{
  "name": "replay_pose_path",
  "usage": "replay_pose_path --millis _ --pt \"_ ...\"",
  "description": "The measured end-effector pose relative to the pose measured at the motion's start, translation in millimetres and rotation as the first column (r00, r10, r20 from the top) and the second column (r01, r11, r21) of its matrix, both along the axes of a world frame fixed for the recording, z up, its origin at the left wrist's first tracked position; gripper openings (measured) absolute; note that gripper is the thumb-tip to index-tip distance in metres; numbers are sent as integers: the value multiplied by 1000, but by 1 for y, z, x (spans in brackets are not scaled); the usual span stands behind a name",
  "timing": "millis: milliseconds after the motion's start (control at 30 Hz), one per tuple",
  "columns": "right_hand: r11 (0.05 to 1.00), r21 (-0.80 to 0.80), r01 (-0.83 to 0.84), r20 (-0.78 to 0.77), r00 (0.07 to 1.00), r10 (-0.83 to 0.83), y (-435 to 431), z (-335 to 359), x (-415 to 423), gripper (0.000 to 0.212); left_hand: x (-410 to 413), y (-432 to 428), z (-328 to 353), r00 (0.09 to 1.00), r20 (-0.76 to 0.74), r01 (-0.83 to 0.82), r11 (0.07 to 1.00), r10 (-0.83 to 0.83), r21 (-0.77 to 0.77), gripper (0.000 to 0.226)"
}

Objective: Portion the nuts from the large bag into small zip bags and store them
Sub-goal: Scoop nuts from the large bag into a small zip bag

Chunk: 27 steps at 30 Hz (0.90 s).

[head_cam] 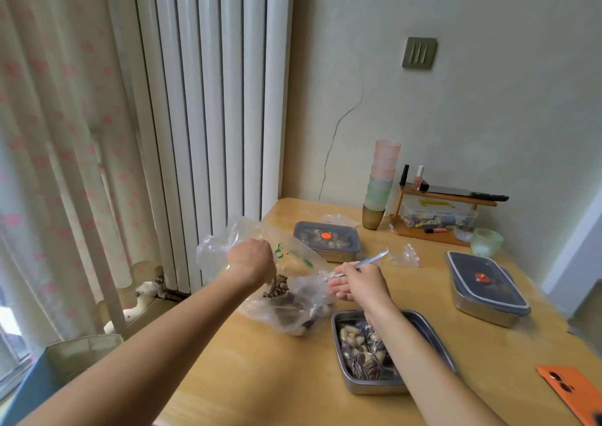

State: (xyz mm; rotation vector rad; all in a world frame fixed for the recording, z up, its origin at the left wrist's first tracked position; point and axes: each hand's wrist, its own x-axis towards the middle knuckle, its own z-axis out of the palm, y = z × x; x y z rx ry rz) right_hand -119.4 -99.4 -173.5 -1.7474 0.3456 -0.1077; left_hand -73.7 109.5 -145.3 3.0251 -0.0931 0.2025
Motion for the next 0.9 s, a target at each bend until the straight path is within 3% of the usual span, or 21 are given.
replay_pose_path --millis 100,200,267,333,467,633,767,900 --pt "1000 -12 -19 14 1000 20 0 1 2 23 -9 2 -7 993 103 -66 996 59 67 11" --pt "998 -58 -34 39 999 36 3 5 4 24 -6 -3 -17 977 186 96 994 -106 61 27" --pt "996 -77 -37 52 998 41 4 7 7 25 -1 -3 -24 975 82 209 978 -208 -7 42" --pt "996 -87 -32 61 997 38 5 8 9 26 4 0 -33 978 -47 201 978 -204 -55 59" --pt "997 -81 4 84 996 3 6 13 7 27 9 8 -50 964 -218 119 981 -151 -156 54" --pt "997 -71 23 109 994 -15 6 19 5 28 11 12 -58 946 -250 93 911 -207 -402 55" --pt "997 -74 16 116 993 -8 7 22 6 28 5 10 -45 910 -302 65 817 -284 -572 74" --pt "996 -89 12 128 992 0 8 27 5 26 3 14 -37 886 -374 68 874 -275 -481 100"
